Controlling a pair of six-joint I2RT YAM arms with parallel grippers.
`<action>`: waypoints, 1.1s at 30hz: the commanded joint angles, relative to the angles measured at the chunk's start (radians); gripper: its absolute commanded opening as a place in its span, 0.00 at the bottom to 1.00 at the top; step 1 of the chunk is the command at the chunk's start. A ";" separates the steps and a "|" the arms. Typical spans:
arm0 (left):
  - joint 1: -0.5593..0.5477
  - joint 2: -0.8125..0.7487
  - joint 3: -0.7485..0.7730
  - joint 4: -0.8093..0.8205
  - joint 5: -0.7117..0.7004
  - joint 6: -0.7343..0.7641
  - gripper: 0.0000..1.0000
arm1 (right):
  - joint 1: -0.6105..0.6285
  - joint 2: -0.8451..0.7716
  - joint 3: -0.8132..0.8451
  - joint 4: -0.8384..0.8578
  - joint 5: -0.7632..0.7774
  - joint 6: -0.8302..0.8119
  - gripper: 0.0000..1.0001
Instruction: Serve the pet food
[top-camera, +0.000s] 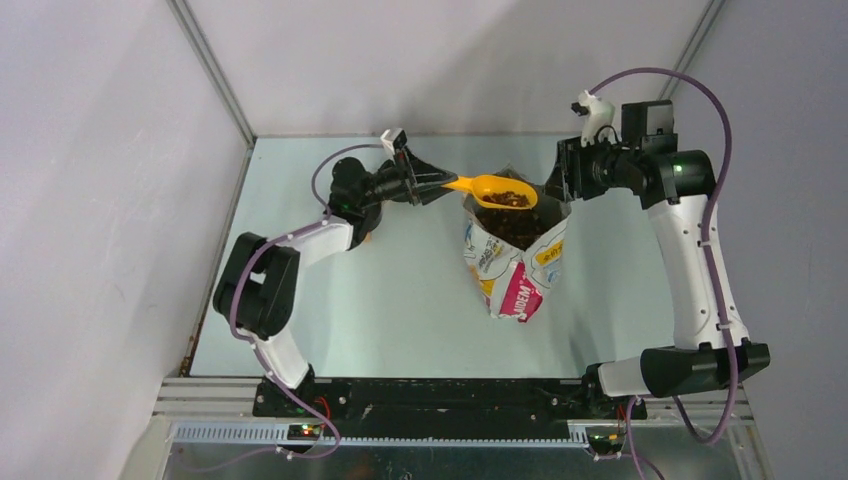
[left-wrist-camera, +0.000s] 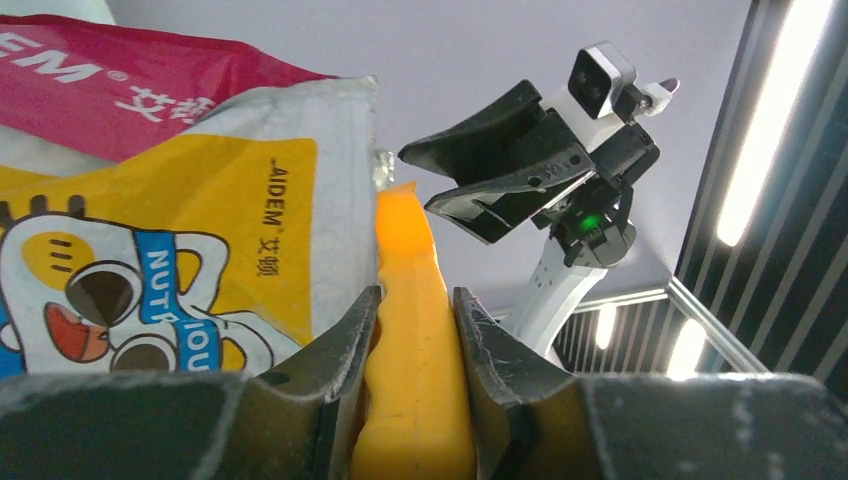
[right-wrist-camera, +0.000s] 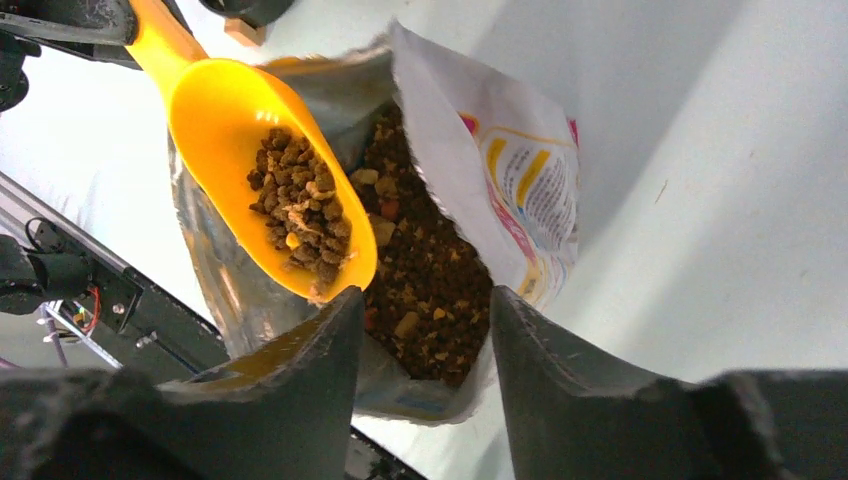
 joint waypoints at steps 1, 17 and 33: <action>0.018 -0.075 0.068 0.011 0.048 0.039 0.00 | -0.019 -0.046 0.080 0.024 -0.056 -0.017 0.57; 0.376 -0.287 -0.004 -0.416 0.013 0.309 0.00 | -0.405 -0.161 0.174 -0.224 -0.237 -0.198 0.75; 0.552 -0.080 0.162 -0.815 -0.225 0.808 0.00 | -0.473 -0.339 0.010 -0.205 -0.229 -0.183 0.78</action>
